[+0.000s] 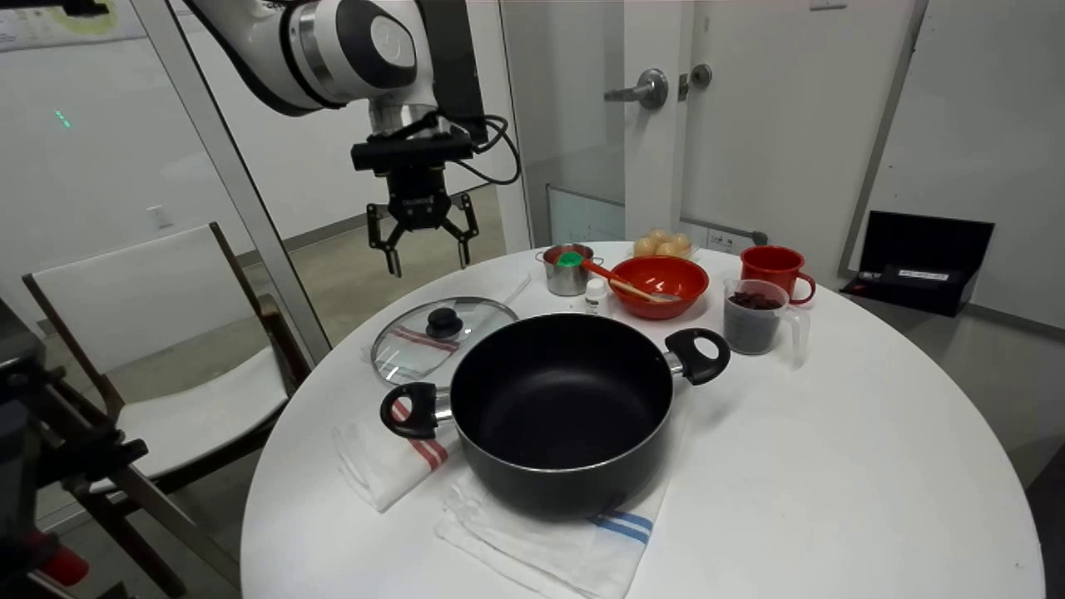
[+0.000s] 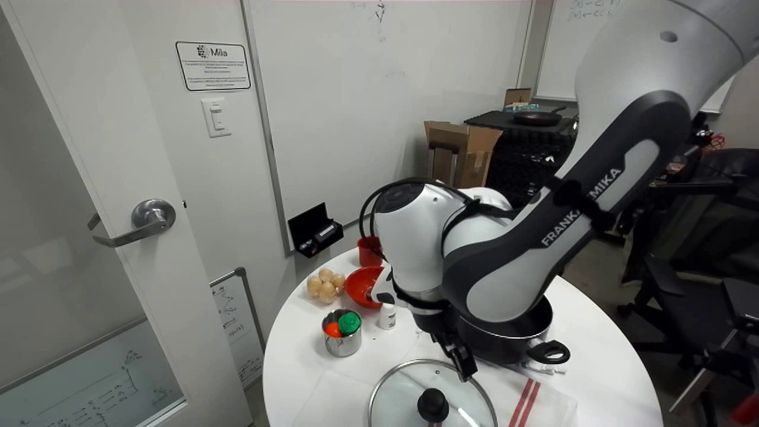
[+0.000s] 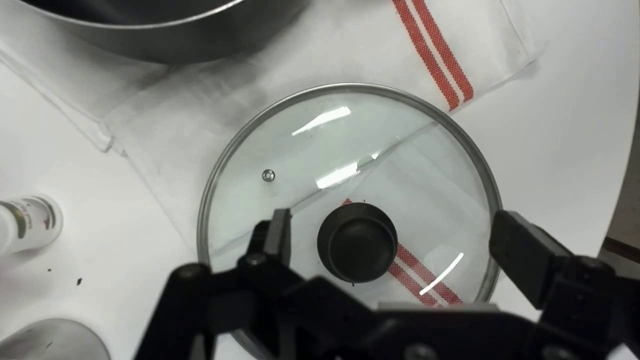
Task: Put the lid on the pot
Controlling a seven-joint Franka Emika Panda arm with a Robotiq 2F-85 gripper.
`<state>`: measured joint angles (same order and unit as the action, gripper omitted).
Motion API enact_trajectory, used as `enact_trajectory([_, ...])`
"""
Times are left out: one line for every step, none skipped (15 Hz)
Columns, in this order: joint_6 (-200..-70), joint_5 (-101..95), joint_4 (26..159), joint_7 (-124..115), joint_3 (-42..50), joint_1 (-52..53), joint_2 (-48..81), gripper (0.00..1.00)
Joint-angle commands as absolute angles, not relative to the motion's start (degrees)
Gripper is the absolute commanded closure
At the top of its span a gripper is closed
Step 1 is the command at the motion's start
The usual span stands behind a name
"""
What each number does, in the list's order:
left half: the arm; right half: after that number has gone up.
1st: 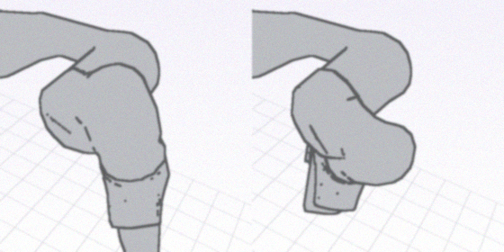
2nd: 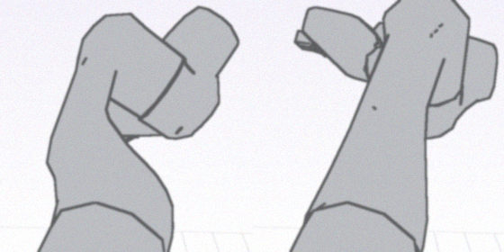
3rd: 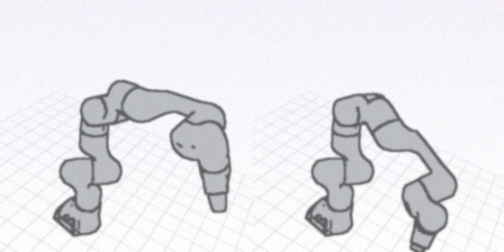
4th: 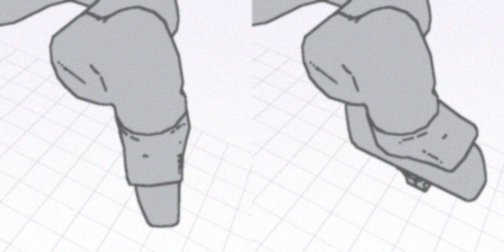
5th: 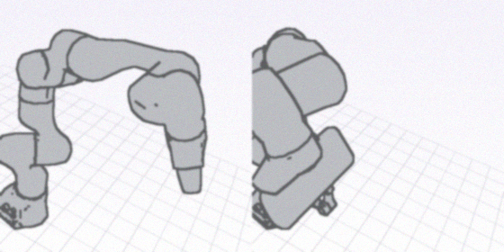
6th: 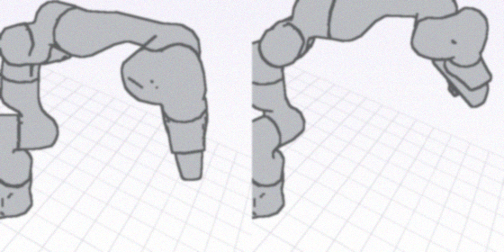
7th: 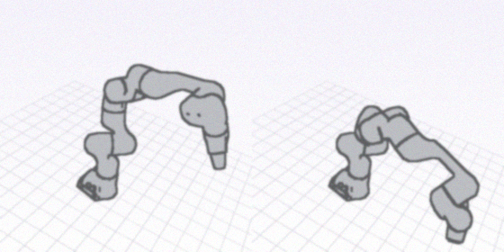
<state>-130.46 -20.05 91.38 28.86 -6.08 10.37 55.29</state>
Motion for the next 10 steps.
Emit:
enact_trajectory([-127.8, -22.3, 81.6, 28.0, -5.1, 12.9, 63.1, 0.0])
enact_trajectory([-127.5, -22.6, 79.7, 28.0, -4.8, 13.5, 64.9, 0.0])
enact_trajectory([-127.0, -22.7, 78.1, 28.3, -4.7, 13.8, 66.3, 0.0])
enact_trajectory([-126.4, -22.8, 76.3, 28.4, -4.5, 14.2, 68.0, 0.0])
enact_trajectory([-125.7, -22.8, 74.8, 28.7, -4.5, 14.5, 69.3, 0.0])
enact_trajectory([-124.9, -22.6, 73.5, 28.9, -4.5, 14.6, 70.4, 0.0])
enact_trajectory([-124.2, -22.6, 72.3, 29.1, -4.4, 14.8, 71.4, 0.0])
enact_trajectory([-123.5, -22.5, 71.2, 29.2, -4.4, 14.9, 72.3, 0.0])
enact_trajectory([-122.9, -22.4, 70.1, 29.3, -4.4, 14.9, 73.0, 0.0])
enact_trajectory([-122.2, -22.3, 69.1, 29.6, -4.5, 14.9, 73.8, 0.0])
